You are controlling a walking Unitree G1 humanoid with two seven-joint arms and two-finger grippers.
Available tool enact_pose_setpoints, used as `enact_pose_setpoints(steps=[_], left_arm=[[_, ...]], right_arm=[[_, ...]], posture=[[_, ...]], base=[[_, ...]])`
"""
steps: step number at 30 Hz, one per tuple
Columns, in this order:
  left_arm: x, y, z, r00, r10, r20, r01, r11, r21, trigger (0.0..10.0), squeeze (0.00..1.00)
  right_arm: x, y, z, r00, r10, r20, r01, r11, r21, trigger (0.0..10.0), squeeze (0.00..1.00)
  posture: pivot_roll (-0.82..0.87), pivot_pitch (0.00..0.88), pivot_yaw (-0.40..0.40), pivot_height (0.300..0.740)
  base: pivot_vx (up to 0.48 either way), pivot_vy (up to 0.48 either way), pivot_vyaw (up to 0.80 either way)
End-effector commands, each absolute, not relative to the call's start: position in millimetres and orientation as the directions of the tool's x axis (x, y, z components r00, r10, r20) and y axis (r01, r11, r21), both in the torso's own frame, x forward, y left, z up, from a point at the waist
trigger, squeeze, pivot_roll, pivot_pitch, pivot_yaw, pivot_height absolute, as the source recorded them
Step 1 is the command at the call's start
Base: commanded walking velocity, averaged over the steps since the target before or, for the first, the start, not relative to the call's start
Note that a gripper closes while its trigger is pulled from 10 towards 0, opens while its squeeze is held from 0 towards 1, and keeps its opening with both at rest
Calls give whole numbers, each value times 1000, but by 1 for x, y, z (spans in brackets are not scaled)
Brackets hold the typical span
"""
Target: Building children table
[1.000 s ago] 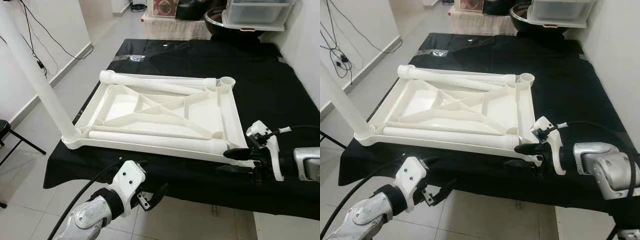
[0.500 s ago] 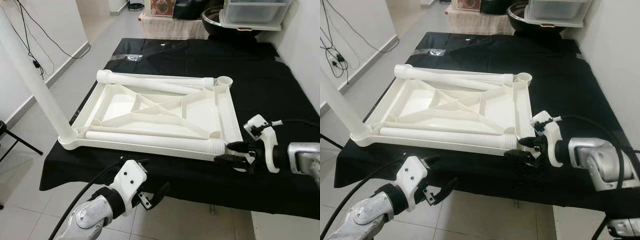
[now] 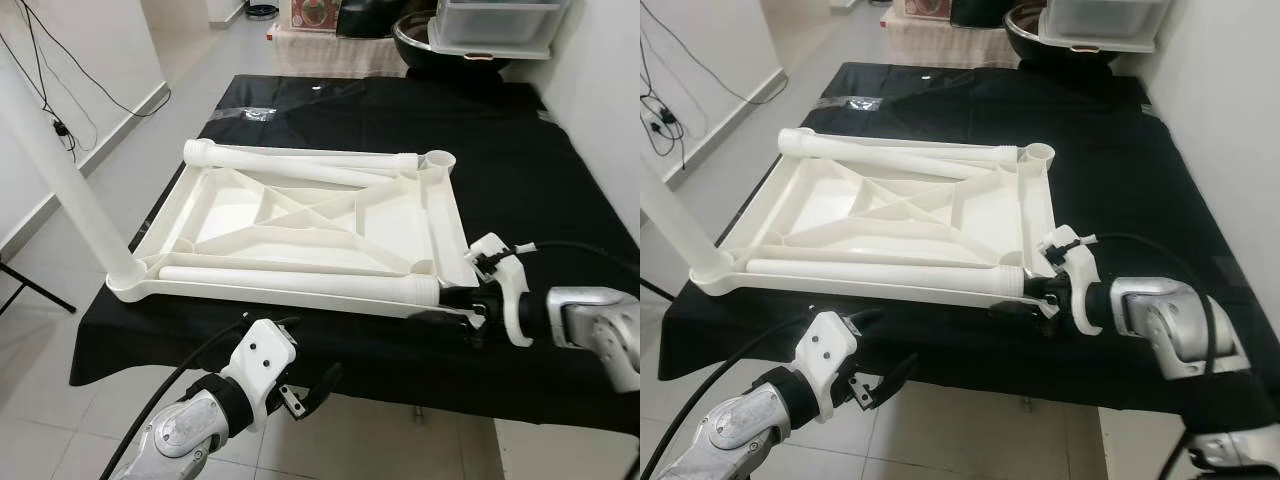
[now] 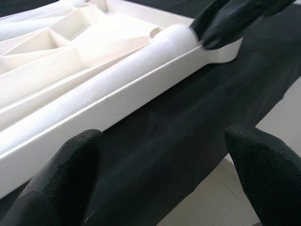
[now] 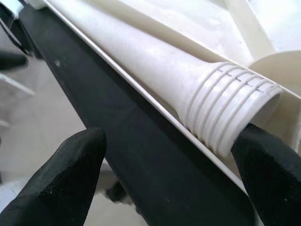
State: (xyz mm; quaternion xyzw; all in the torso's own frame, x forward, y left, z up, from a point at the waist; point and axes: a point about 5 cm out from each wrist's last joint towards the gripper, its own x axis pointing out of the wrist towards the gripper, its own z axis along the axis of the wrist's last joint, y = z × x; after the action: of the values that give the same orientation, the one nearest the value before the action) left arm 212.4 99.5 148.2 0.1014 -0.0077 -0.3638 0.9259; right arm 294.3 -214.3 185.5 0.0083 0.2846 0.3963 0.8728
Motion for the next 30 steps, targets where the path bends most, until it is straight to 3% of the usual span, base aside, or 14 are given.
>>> enact_pose_setpoints(steps=[1, 17, 18, 30], left_arm=[[211, 99, 144, 733, -677, -72, 676, 711, 194, 10000, 0], [212, 98, 146, 741, -669, -66, 667, 718, 199, 10000, 0], [211, 98, 146, 741, -669, -65, 666, 719, 199, 10000, 0], [212, 98, 144, 743, -665, -67, 663, 721, 201, 10000, 0]], right_arm=[[294, -203, 187, 489, 745, -454, -712, 642, 285, 10000, 0], [307, -191, 163, 510, 723, -466, -628, 683, 372, 10000, 0], [308, -190, 162, 512, 731, -452, -617, 678, 399, 0, 0], [314, -204, 172, 559, 776, -293, -543, 609, 578, 0, 0]], posture=[[52, 146, -39, 740], [57, 151, -46, 740], [58, 154, -50, 740], [53, 146, -46, 740]], base=[[0, 0, 0], [0, 0, 0], [0, 0, 0], [0, 0, 0]])
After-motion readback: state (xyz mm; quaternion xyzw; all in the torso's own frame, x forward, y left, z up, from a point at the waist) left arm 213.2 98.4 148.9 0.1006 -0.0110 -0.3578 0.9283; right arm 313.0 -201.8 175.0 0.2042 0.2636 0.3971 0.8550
